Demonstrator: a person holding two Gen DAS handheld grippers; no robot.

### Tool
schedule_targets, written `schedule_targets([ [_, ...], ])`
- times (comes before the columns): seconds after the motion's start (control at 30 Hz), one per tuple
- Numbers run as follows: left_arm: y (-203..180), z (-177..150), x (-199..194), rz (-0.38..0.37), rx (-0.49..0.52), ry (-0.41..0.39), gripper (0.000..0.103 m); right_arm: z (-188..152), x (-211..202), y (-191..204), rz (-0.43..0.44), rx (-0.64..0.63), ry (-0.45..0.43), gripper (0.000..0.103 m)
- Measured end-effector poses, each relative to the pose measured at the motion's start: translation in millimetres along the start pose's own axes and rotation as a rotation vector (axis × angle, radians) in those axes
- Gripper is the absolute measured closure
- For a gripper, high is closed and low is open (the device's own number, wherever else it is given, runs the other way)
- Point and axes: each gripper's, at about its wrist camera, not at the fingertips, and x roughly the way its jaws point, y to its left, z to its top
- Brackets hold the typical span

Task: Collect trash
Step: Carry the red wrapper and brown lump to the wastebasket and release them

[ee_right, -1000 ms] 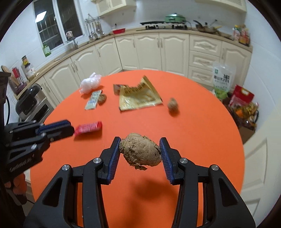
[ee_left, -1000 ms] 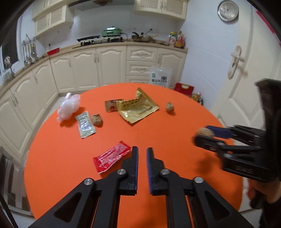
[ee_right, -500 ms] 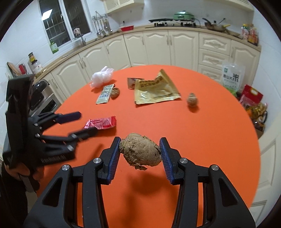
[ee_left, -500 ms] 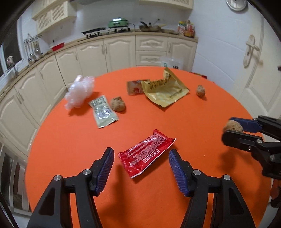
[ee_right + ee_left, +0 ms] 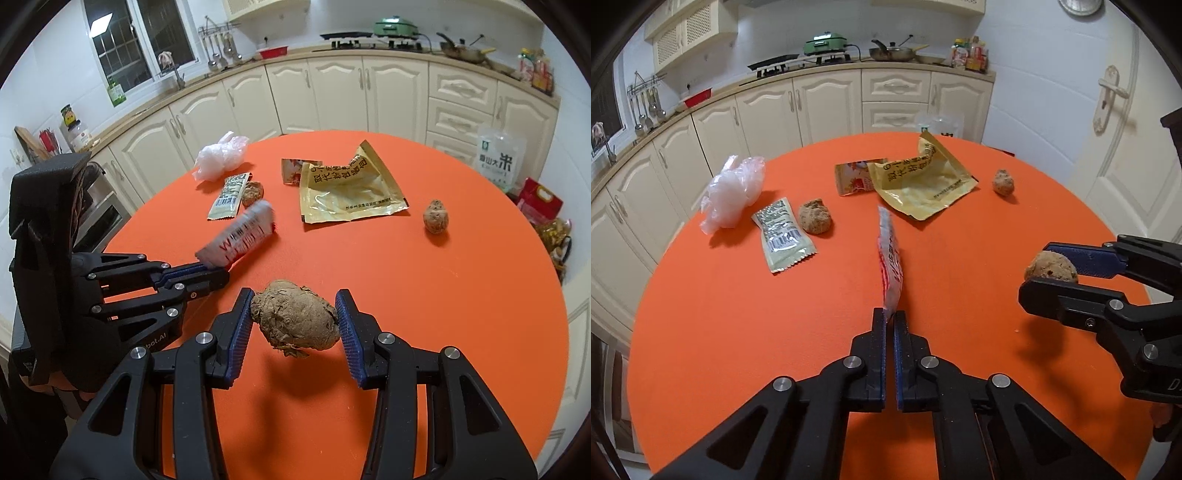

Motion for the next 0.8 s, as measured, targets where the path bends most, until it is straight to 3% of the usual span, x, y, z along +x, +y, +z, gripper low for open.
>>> schedule_targets([
  [0.27, -25.4, -7.3, -29.2, -0.028, -0.002, -0.034, 0.103, -12.1, -24.1, -7.2, -0.001, 0.024, -0.019, 0.061],
  [0.37, -32.4, -9.6, -33.0, 0.024, -0.03, -0.027, 0.103, -16.6, -38.0, -12.0, -0.005, 0.034, -0.027, 0.061],
  [0.5, -32.8, -2.9, -24.4, 0.041, -0.05, -0.015, 0.099, -22.8, -51.1, -15.5, -0.016, 0.039, -0.038, 0.061],
  [0.6, -36.2, 6.7, -16.6, 0.037, -0.052, -0.014, 0.082, -23.8, -53.5, -18.4, -0.019, 0.045, -0.042, 0.061],
  [0.67, -38.2, 13.1, -9.2, 0.051, -0.04, -0.02, 0.064, -22.6, -52.0, -21.6, -0.017, 0.045, -0.039, 0.061],
  [0.8, -36.6, 24.7, 13.0, 0.053, -0.038, 0.004, 0.062, -17.7, -40.3, -30.9, -0.012, 0.051, -0.033, 0.061],
])
